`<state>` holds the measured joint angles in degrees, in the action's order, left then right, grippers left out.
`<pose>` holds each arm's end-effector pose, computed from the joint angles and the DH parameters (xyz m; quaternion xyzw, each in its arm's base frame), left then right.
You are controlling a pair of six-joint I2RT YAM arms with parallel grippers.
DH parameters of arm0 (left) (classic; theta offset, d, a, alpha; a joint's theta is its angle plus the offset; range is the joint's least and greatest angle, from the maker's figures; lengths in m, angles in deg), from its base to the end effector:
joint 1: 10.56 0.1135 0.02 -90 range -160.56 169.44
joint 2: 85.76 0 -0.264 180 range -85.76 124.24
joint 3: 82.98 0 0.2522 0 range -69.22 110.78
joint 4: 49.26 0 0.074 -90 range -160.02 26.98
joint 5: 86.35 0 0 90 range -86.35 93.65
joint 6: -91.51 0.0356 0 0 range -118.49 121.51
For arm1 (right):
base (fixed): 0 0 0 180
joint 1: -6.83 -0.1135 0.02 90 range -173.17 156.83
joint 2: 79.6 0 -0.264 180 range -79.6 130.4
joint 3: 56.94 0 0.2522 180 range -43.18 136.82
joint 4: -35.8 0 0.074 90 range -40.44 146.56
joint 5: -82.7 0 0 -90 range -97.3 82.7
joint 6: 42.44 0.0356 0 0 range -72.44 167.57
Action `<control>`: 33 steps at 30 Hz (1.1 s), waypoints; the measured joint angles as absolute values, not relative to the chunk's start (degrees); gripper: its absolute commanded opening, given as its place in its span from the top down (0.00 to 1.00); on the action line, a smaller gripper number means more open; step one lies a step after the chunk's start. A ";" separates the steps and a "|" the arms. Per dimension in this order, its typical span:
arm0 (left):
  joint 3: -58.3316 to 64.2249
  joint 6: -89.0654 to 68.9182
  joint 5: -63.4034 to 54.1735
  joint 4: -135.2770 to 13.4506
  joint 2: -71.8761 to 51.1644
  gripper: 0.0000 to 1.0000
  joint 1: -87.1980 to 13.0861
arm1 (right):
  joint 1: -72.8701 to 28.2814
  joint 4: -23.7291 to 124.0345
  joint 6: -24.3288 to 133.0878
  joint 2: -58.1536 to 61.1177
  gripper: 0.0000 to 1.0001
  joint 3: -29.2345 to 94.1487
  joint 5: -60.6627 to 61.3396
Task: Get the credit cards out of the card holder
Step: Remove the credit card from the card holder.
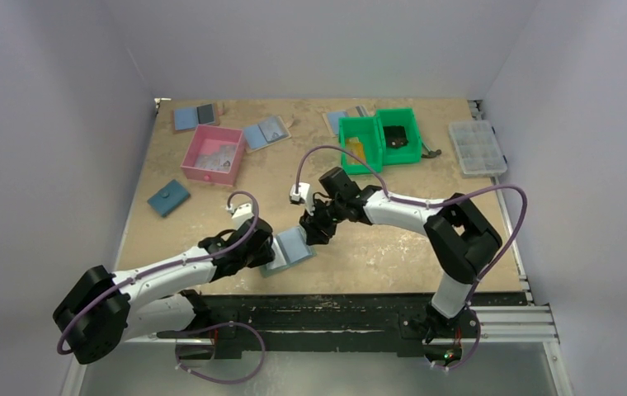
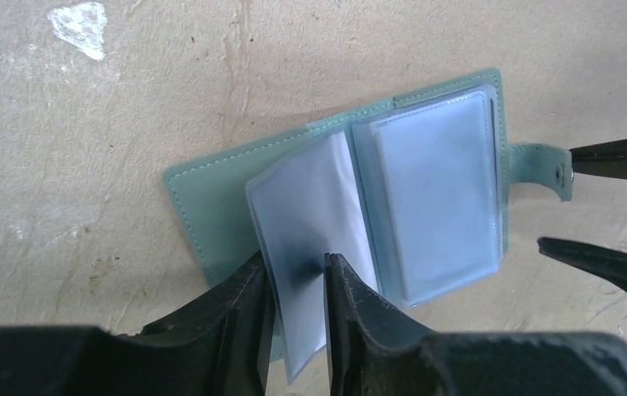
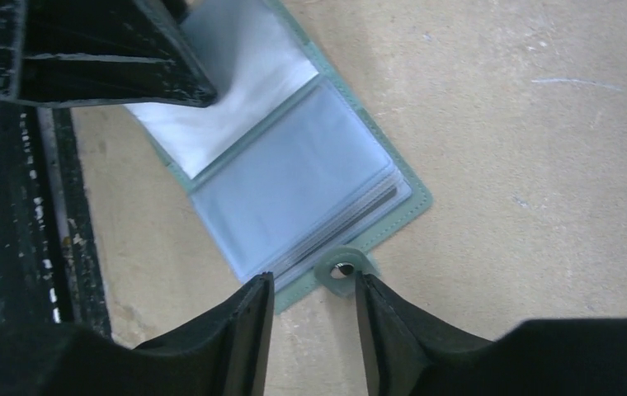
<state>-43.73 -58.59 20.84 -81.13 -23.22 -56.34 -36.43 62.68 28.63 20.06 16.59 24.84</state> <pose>0.1412 -0.1300 0.1594 -0.1620 0.9305 -0.1503 0.2922 0.2444 0.2560 0.1795 -0.5458 0.7350 0.3209 0.2427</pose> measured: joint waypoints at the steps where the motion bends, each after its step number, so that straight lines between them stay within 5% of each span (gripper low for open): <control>1: -43.29 -58.48 21.06 -81.98 -23.00 0.70 -56.34 | -36.56 62.44 28.80 20.36 0.55 16.70 24.09; 7: -42.37 -57.65 21.14 -84.05 -22.67 0.71 -56.34 | -37.24 61.00 30.02 22.66 0.65 17.03 19.13; 14: -42.02 -55.86 20.66 -85.91 -22.67 0.72 -56.34 | -37.55 58.53 31.45 22.96 0.95 17.01 12.95; 17: -41.15 -55.60 21.32 -88.03 -22.67 0.71 -56.34 | -37.61 56.72 31.97 22.40 1.00 16.44 10.11; 28: -38.74 -50.90 20.36 -83.62 -15.94 0.70 -54.00 | -34.25 55.03 32.10 18.48 0.98 14.51 6.24; 33: -34.81 -47.16 15.88 -75.79 -7.50 0.72 -50.67 | -28.28 56.06 30.02 18.11 0.70 14.49 9.17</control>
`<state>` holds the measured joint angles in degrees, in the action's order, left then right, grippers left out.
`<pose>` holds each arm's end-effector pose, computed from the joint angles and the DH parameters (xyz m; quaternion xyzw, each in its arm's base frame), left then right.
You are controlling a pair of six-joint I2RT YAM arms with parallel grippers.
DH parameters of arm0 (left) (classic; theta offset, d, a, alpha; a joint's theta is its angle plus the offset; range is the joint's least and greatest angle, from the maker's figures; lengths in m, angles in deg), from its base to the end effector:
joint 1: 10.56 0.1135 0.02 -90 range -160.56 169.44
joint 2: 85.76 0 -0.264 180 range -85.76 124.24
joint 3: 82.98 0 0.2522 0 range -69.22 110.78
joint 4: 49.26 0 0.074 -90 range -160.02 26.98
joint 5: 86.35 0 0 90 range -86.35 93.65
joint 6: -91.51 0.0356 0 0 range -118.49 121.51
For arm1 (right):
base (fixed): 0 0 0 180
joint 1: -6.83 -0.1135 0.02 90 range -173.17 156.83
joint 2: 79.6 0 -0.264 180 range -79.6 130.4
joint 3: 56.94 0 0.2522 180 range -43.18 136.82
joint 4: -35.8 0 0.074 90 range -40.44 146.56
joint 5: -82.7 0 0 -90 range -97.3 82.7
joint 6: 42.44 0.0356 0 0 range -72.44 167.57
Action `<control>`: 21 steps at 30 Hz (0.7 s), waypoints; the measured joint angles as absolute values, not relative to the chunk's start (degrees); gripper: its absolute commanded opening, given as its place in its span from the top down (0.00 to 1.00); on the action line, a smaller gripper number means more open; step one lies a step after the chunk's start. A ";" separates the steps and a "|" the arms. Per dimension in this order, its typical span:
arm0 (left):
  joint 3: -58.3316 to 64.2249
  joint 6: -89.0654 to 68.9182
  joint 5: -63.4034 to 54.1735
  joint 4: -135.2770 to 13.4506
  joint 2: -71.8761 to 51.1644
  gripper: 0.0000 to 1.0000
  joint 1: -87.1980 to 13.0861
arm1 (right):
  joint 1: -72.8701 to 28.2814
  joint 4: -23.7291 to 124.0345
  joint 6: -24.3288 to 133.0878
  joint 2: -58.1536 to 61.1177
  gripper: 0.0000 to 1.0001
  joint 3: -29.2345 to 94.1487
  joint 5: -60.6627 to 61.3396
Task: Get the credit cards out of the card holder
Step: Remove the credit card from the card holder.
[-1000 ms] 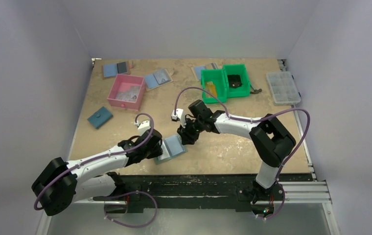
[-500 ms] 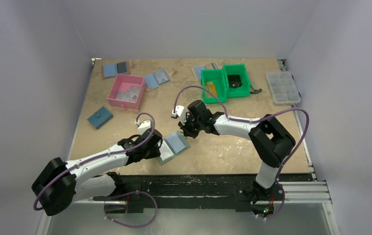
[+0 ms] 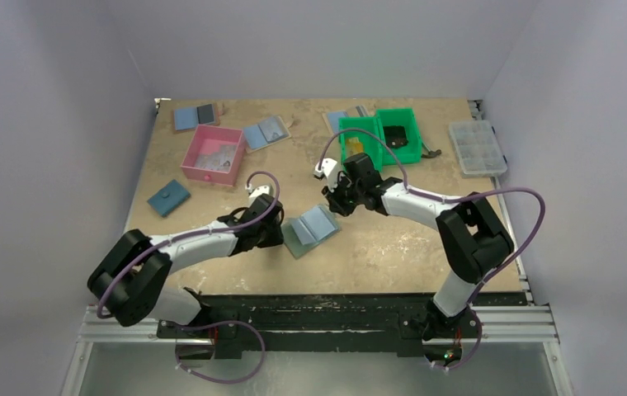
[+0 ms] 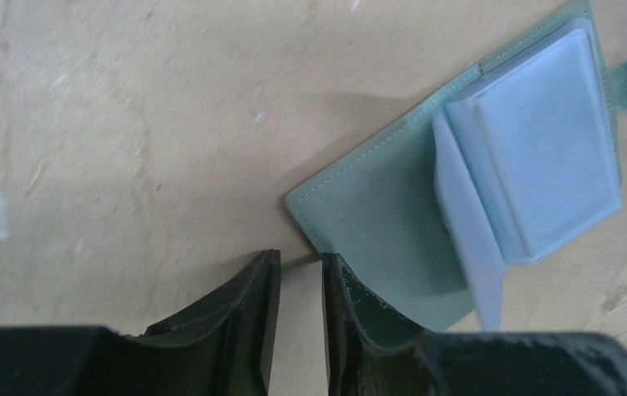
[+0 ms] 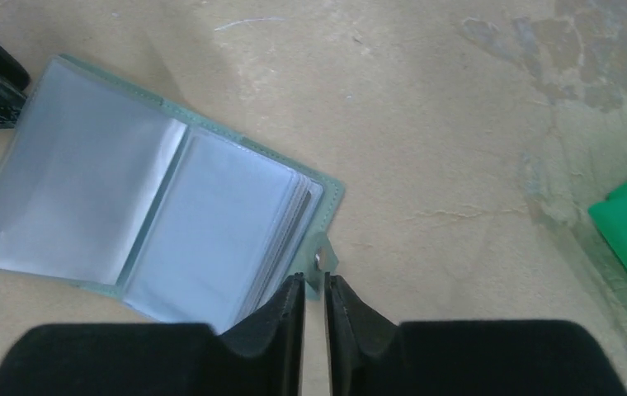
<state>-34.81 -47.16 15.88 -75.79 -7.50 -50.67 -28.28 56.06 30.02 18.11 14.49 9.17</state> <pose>0.1917 -0.1517 0.1547 -0.1016 0.9475 -0.1268 0.2754 0.2854 0.2130 0.1850 -0.4552 0.8005 0.1875 0.3418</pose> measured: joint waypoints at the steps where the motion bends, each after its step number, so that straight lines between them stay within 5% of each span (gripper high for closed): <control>1: -34.04 -46.59 15.22 -74.70 -6.30 0.72 -50.35 | -27.54 56.23 29.85 18.09 0.66 14.49 9.36; 9: -32.78 -43.64 12.60 -71.22 -4.57 0.71 -49.93 | -26.53 59.40 26.18 11.53 0.54 14.38 12.29; 18: -41.74 -45.41 12.36 -70.09 -32.66 0.37 -49.93 | -26.53 61.15 25.63 10.20 0.64 14.45 22.28; 21: -44.38 -46.61 11.02 -67.57 -38.78 0.34 -49.93 | -26.53 62.03 26.37 13.00 0.66 14.45 22.76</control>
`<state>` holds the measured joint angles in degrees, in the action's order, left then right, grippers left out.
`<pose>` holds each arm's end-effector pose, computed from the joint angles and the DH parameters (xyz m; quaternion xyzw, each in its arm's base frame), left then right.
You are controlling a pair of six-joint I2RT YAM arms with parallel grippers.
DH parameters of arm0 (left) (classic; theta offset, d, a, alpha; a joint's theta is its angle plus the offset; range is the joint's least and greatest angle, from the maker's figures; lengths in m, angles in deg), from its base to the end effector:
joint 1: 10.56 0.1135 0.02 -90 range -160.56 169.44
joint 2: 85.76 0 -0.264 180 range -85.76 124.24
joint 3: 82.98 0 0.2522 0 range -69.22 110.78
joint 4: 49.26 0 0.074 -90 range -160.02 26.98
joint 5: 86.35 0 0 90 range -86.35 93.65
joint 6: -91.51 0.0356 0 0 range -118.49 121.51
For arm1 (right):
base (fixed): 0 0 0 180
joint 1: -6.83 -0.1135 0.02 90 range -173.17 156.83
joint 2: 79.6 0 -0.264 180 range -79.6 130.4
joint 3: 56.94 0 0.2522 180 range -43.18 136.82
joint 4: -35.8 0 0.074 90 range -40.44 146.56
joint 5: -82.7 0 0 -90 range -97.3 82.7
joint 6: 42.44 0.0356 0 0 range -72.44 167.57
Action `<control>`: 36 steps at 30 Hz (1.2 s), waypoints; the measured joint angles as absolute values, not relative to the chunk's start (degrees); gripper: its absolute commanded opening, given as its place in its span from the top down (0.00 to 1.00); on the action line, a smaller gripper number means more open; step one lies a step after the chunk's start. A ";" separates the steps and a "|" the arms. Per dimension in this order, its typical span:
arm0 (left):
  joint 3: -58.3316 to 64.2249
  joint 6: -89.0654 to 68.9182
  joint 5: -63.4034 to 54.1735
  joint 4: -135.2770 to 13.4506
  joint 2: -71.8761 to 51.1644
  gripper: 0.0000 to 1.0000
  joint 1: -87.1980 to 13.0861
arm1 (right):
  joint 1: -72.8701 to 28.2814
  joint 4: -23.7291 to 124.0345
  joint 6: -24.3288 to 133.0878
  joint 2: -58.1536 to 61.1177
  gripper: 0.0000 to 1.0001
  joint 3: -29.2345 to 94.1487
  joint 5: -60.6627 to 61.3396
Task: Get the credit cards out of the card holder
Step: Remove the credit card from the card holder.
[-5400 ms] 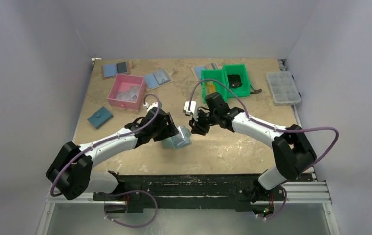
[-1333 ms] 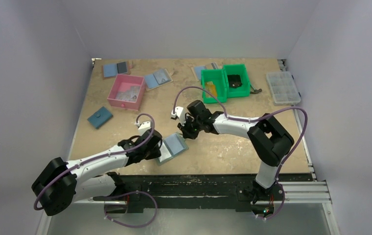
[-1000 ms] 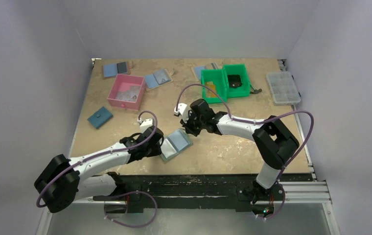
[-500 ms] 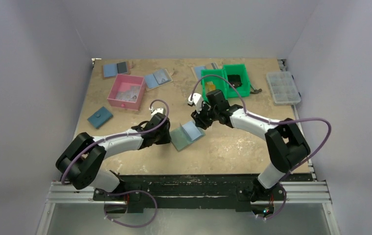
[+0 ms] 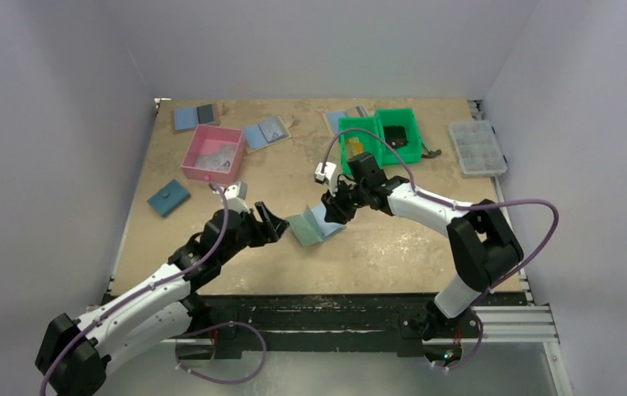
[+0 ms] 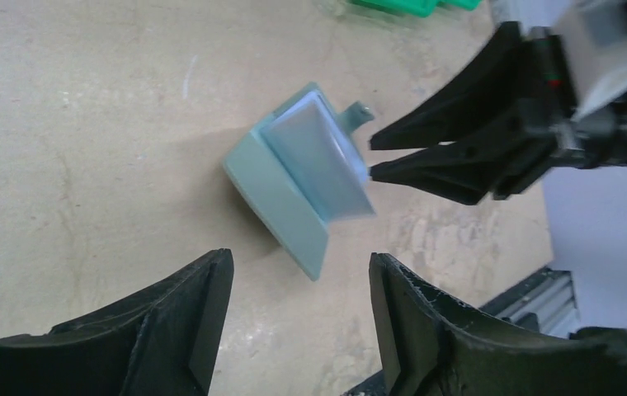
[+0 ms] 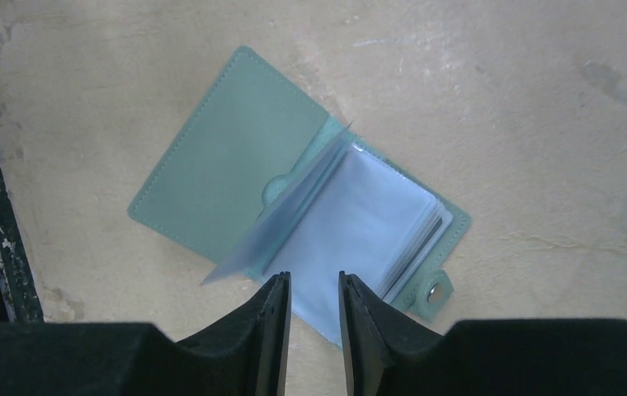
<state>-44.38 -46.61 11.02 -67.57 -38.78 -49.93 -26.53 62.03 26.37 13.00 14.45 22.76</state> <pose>0.1475 -0.1151 0.2207 -0.0984 0.8444 -0.3226 0.4162 0.2725 0.2008 0.2088 -0.4961 0.7568 0.2774 0.3229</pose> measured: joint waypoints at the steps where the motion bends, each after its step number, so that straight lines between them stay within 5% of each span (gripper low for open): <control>1: -45.54 -47.42 10.19 -66.11 -40.20 0.34 -49.93 | -26.53 62.20 26.75 13.85 0.65 14.45 22.76; 13: -53.54 -54.96 1.62 -51.62 -37.23 0.34 -49.89 | -26.53 62.86 29.98 19.51 0.59 14.58 22.39; 17: -55.35 -56.32 0.86 -48.91 -36.25 0.34 -49.89 | -26.53 62.86 30.64 19.51 0.49 14.89 22.19; 36: -59.97 -57.96 0.82 -44.21 -32.22 0.34 -49.89 | -26.53 62.84 30.31 19.51 0.48 15.43 17.32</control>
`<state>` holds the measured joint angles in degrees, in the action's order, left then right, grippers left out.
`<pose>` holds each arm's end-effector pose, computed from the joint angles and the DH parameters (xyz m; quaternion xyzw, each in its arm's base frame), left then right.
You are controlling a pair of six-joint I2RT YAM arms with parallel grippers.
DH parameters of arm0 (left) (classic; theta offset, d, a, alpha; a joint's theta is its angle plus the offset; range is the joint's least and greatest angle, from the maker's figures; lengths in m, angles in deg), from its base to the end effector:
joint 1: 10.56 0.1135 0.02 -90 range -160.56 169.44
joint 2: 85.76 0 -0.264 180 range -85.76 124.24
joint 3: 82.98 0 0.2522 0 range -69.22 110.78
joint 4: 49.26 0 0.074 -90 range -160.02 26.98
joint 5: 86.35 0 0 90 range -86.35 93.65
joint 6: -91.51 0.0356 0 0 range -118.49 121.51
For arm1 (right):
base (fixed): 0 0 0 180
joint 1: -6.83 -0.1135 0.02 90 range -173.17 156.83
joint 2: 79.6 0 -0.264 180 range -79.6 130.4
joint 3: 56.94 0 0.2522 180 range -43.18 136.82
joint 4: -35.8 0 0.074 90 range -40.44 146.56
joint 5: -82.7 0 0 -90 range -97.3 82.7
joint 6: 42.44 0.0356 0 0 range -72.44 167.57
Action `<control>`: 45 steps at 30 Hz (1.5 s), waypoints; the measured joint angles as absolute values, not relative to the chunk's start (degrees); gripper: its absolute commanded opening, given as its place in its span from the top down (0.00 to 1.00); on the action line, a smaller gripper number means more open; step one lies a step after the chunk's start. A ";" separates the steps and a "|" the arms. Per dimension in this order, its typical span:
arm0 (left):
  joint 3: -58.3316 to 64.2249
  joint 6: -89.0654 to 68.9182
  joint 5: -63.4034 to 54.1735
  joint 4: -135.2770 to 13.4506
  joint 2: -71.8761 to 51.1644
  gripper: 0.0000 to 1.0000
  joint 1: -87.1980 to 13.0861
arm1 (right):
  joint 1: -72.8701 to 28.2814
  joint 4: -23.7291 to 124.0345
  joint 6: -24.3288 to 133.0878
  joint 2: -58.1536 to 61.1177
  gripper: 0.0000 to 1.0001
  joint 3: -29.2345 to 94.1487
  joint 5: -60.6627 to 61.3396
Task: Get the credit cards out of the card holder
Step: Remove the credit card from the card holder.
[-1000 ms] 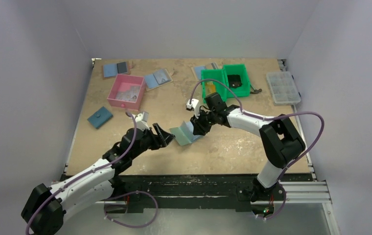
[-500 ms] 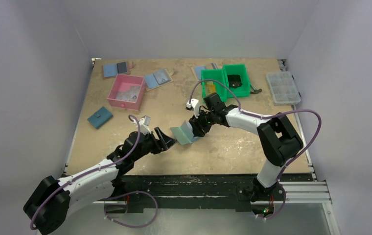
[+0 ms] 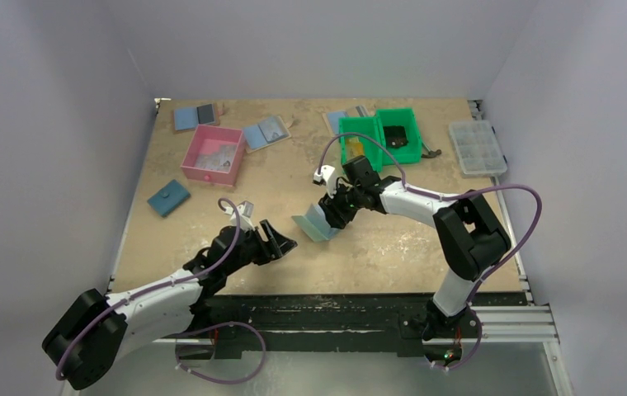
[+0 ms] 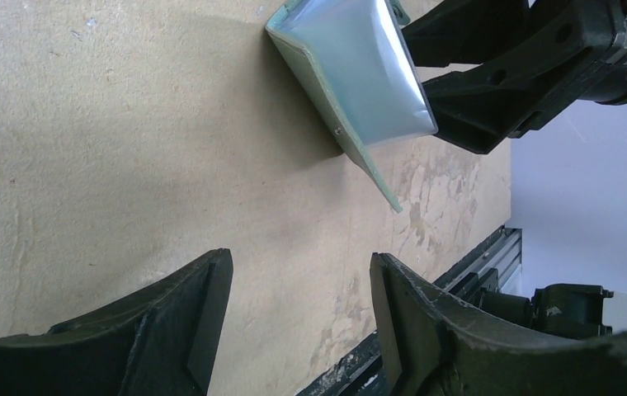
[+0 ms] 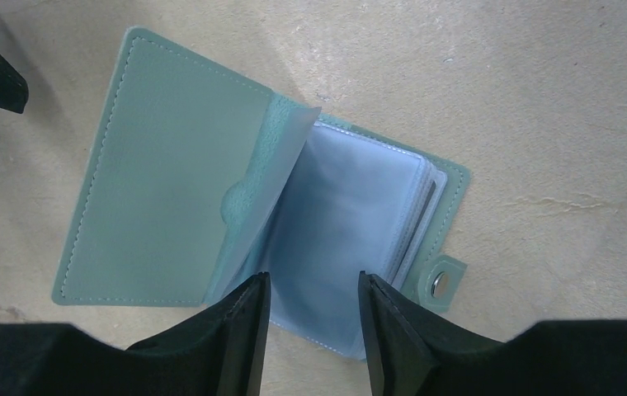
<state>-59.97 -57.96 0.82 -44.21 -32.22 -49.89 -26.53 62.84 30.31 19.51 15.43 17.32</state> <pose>0.1375 -0.1150 0.1506 -0.1348 0.8347 -0.4187 0.3314 0.2841 0.2048 0.1749 -0.4568 0.8112 0.2432 0.2723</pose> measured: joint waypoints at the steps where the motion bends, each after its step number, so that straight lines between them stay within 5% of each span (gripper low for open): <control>1: -60.23 -57.98 0.84 -44.03 -32.14 0.34 -49.89 | -26.53 62.84 30.20 19.51 0.48 15.45 17.23; 29: -61.30 -58.17 0.84 -42.02 -31.22 0.34 -49.89 | -26.53 63.53 28.63 19.29 0.42 15.74 13.10; 45: -61.65 -59.94 -0.10 -39.86 -31.20 0.33 -49.89 | -26.49 65.48 28.78 19.12 0.55 16.15 19.55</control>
<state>-61.65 -59.94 -0.10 -39.86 -31.20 -49.89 -26.49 65.48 28.78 19.12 16.15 19.55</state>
